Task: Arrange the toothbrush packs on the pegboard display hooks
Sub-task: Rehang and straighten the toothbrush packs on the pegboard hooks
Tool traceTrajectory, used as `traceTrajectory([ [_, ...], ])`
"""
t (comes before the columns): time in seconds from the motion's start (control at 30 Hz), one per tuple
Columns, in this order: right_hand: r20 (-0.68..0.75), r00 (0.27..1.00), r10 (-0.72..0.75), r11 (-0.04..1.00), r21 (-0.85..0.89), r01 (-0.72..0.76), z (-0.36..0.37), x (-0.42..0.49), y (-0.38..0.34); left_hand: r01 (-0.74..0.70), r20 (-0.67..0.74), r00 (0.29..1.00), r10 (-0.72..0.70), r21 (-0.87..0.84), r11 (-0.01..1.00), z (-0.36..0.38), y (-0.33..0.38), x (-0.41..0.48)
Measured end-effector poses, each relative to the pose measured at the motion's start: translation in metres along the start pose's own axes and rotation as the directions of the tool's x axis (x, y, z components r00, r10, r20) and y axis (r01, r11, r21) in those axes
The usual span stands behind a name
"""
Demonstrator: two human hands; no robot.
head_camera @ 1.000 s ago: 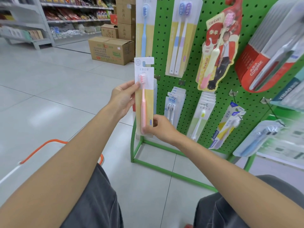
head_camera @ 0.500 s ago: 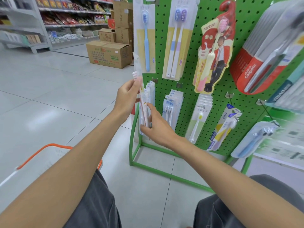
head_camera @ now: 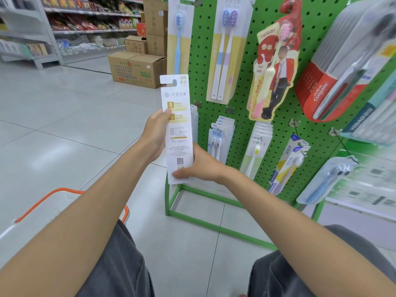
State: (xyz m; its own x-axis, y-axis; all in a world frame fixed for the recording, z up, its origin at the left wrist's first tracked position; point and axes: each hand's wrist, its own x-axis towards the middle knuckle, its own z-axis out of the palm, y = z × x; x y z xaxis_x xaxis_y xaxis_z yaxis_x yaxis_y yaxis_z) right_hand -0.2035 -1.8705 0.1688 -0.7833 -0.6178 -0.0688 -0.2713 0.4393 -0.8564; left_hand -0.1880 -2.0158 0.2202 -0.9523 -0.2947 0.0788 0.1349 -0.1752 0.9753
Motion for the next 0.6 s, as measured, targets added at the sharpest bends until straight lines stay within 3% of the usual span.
traceTrajectory([
  [0.17,-0.089,0.985,0.148,0.953,0.278,-0.118,-0.015,0.01,-0.01,0.055,0.067,0.996,-0.059,0.058,0.997,0.006,-0.001,-0.005],
  [0.3,-0.239,0.958,0.159,0.89,0.454,-0.035,-0.04,0.016,-0.024,0.084,0.11,0.989,-0.097,0.115,0.99,0.006,-0.002,-0.005],
  [0.4,-0.342,0.928,0.151,0.876,0.481,0.035,-0.054,0.014,-0.034,0.11,0.165,0.977,-0.136,0.155,0.982,0.004,-0.004,-0.006],
  [0.6,-0.413,0.889,0.196,0.762,0.635,0.127,-0.056,0.008,-0.052,0.147,0.18,0.964,-0.197,0.257,0.955,0.005,-0.006,-0.008],
])
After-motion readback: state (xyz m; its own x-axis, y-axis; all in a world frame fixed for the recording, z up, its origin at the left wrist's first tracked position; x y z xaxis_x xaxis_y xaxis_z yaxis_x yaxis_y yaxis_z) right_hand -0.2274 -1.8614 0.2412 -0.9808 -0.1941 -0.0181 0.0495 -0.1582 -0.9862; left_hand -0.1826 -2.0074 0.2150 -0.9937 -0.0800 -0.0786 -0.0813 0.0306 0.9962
